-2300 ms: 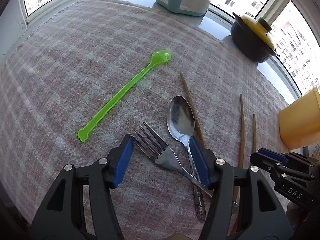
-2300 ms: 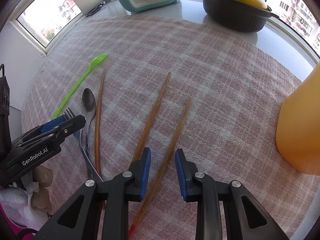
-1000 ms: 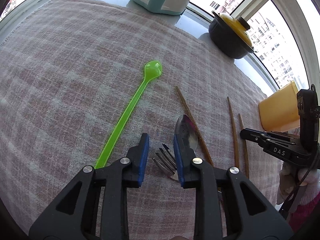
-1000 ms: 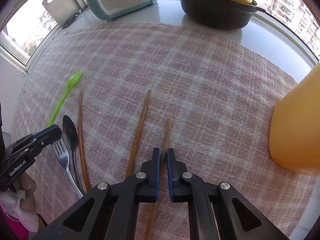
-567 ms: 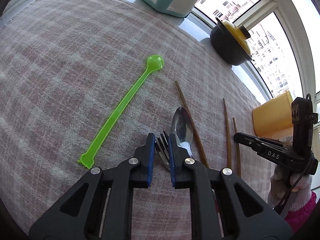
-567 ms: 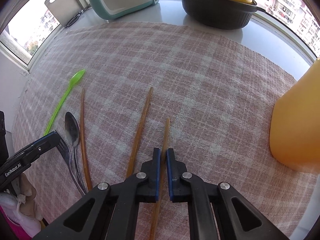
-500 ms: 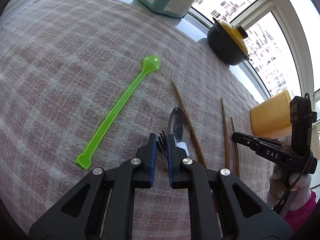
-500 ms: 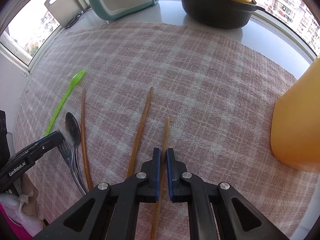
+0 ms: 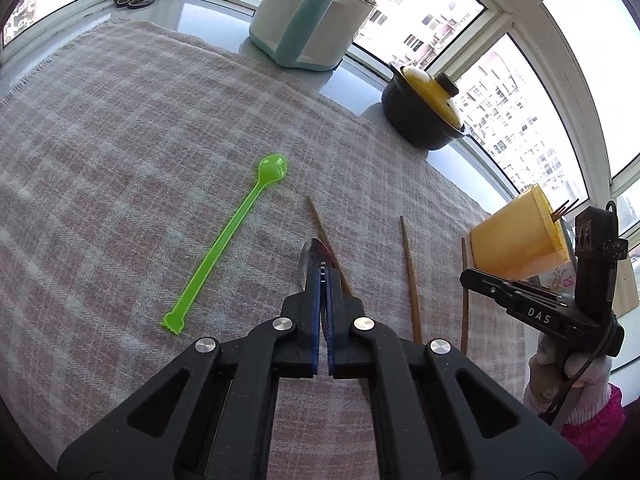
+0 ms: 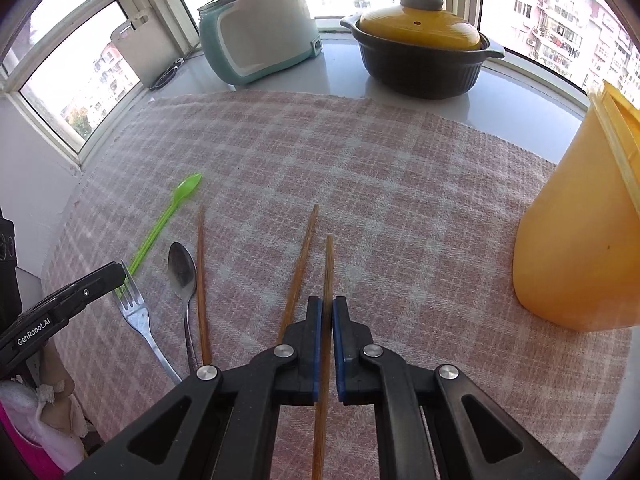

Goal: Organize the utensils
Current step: 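Lift the fork and chopstick and carry both over the yellow bin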

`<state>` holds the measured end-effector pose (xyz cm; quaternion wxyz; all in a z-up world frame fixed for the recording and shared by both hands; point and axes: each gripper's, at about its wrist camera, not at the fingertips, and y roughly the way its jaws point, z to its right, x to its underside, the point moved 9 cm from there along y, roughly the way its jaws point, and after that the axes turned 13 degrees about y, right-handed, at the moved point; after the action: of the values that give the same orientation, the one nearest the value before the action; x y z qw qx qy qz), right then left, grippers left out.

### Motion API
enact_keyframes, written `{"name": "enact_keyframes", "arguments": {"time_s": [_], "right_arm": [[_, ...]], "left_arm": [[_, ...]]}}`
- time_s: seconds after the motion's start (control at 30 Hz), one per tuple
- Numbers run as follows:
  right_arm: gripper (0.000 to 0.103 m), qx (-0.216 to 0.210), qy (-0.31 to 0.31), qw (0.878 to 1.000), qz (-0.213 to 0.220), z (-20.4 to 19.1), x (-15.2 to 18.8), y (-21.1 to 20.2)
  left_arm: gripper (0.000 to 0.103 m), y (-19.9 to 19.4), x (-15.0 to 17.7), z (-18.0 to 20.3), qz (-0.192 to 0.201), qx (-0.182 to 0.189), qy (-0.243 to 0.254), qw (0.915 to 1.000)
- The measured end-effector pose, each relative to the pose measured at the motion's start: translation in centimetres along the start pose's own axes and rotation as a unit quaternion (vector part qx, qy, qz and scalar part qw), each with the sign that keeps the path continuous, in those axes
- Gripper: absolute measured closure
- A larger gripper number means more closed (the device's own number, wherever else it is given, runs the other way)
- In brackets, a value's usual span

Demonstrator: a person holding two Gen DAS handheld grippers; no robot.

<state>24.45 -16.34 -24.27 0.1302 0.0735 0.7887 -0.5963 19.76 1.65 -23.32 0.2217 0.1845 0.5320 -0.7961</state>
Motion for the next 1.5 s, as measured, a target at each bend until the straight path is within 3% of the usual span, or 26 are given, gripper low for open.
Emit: {"name": "enact_keyframes", "arguments": {"time_s": [0.4,0.73,1.17,1.5], "right_arm": [[0.101,-0.013,0.014,0.995,0.095,1.2,-1.3,-6.8],[0.101,-0.03,0.039,0.983,0.179,2.4,-3.0,-14.1],[0.101,-0.005,0.085,0.958,0.275,7.7,-5.9,-23.0],[0.101,0.022,0.112,0.938,0.326,11.1,-8.5,-26.8]], "left_arm": [[0.103,-5.6,-4.3,4.8,0.07,0.005,0.073,0.9949],[0.103,-8.7,-9.4,10.0,0.124,0.042,0.109,0.9853],[0.103,-7.0,-15.0,19.0,0.158,0.105,0.147,0.9709],[0.103,-4.6,-19.4,23.8,0.178,0.108,0.176,0.9621]]}}
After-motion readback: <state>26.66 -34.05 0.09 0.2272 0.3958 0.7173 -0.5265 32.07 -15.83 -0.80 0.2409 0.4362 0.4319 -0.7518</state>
